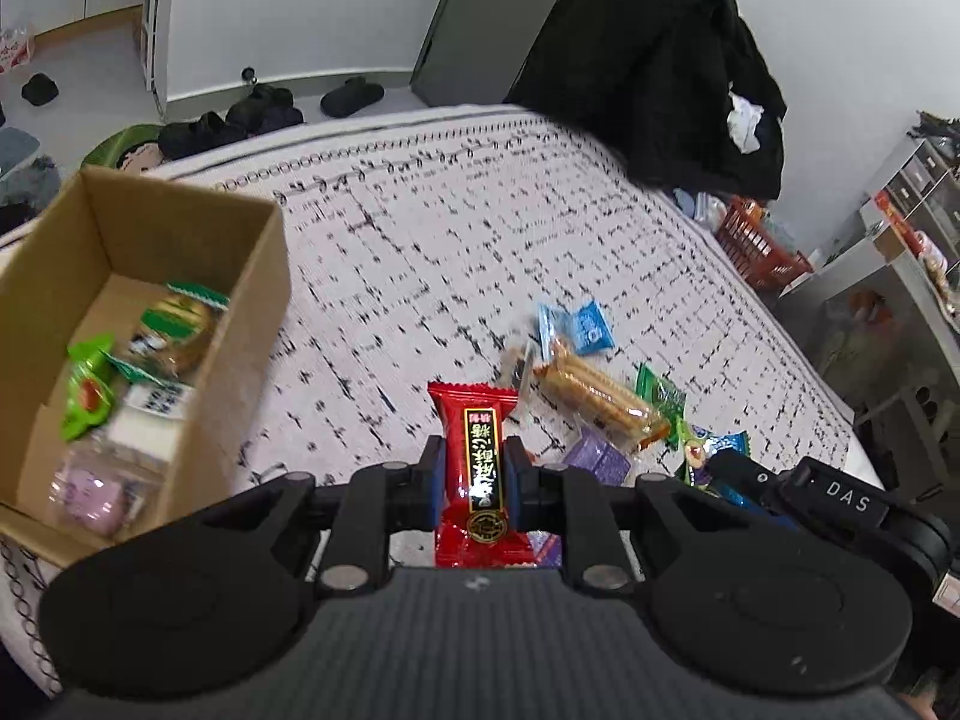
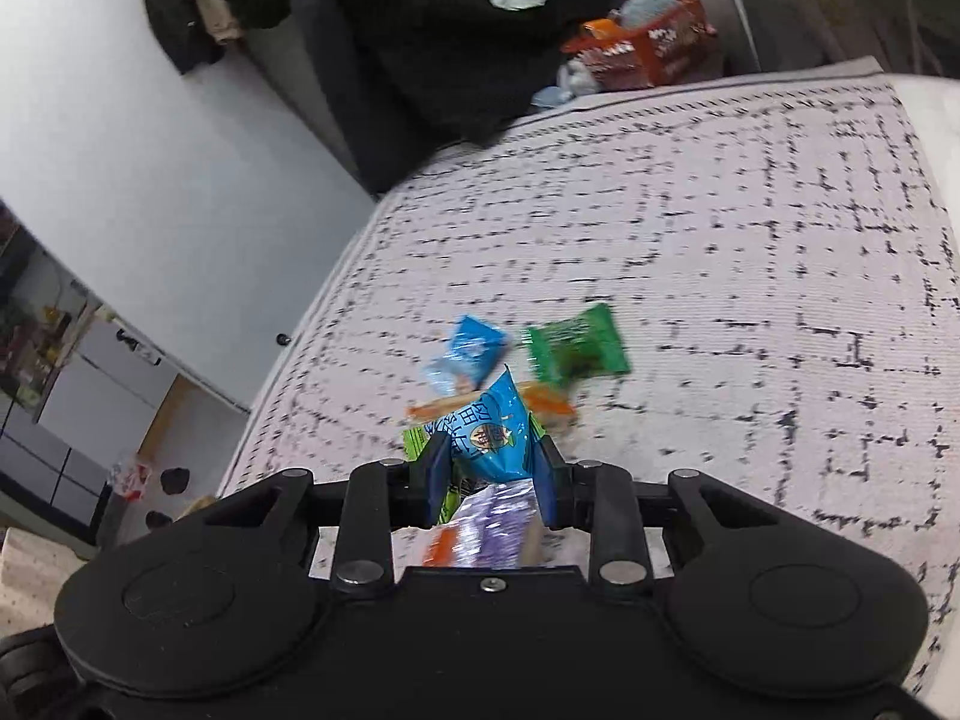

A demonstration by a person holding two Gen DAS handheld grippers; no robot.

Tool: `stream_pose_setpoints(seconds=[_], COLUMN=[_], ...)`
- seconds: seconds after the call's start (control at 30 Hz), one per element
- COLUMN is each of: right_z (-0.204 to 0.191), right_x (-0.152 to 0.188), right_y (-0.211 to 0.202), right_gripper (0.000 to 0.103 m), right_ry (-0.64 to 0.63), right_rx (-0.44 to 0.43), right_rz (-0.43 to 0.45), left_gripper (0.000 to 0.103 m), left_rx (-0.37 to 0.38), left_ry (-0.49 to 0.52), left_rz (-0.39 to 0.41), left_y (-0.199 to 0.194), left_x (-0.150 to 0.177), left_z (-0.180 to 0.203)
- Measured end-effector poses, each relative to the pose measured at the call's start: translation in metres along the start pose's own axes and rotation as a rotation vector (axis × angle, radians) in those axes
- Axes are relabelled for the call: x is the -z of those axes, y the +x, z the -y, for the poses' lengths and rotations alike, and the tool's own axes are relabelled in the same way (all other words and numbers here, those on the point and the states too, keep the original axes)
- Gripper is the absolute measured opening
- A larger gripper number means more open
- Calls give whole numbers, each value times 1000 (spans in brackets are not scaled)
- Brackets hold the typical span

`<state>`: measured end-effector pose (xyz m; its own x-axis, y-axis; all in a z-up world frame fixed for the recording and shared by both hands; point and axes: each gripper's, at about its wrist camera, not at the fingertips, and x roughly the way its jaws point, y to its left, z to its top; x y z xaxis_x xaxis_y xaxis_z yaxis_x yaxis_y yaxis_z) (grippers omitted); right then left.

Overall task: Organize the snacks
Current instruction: 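Carry both snacks over the box and open both tools to drop them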

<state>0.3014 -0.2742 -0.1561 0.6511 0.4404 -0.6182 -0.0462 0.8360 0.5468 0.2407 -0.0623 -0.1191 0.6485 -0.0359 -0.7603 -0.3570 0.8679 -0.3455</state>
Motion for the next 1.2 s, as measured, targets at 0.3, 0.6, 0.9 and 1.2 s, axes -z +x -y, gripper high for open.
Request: stream_pose_setpoints(seconds=[0.3, 0.6, 0.9, 1.2], right_z=[-45, -76, -110, -140], right_x=[19, 39, 60, 83], right_y=[-13, -25, -29, -27], right_gripper=[29, 29, 29, 29], right_ry=[-67, -129, -165, -165], right_rx=[-43, -20, -29, -48], right_rz=[2, -3, 2, 27], left_gripper=[19, 19, 19, 19], left_rx=[25, 70, 106, 101], left_ry=[48, 13, -123, -203], left_rz=[50, 89, 123, 96], left_y=[-28, -38, -48, -45], left_x=[-9, -7, -18, -24], left_z=[-23, -61, -100, -132])
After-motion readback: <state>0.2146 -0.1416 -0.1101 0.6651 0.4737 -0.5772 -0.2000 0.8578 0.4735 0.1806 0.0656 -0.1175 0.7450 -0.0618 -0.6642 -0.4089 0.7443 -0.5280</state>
